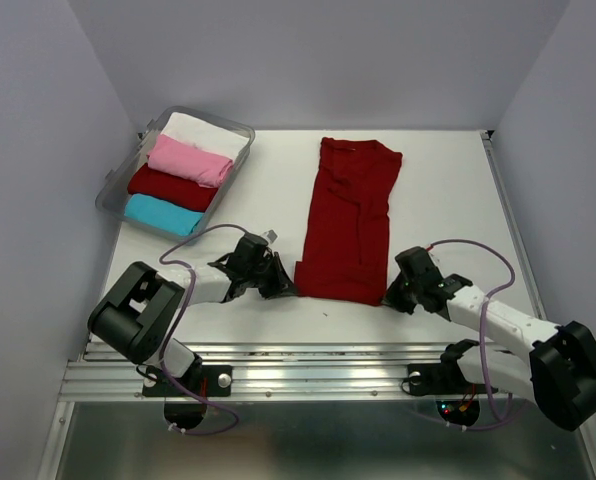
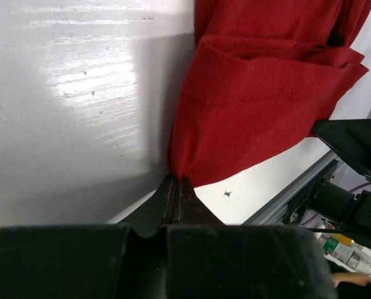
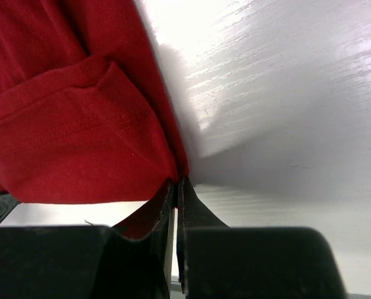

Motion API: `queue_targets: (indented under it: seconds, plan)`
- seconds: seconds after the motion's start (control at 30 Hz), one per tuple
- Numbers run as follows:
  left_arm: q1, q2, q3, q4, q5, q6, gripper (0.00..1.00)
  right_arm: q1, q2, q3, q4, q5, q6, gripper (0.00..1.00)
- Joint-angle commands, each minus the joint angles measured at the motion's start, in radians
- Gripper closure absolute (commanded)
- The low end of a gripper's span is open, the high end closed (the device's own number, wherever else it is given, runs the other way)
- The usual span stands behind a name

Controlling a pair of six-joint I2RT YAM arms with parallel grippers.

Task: Roll the t-shirts
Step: Roll the T-shirt to the center of the board.

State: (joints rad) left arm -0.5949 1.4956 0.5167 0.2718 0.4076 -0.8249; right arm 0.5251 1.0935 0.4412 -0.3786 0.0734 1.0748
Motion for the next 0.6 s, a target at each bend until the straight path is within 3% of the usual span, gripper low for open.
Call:
queue_targets:
  seconds: [0.0, 0.13, 0.57]
  plan:
    - [-0.005, -0.035, 0.041, -0.04, -0.025, -0.006, 1.0, 0.009, -0.047, 0.002, -0.058, 0.058, 0.014, 0.99]
    - [-0.006, -0.025, 0.106, -0.15, -0.069, 0.026, 1.0, 0.009, -0.079, 0.027, -0.094, 0.078, 0.014, 0.99]
    - [-0.006, -0.028, 0.227, -0.227, -0.055, 0.027, 1.0, 0.009, -0.086, 0.116, -0.16, 0.124, -0.009, 0.99]
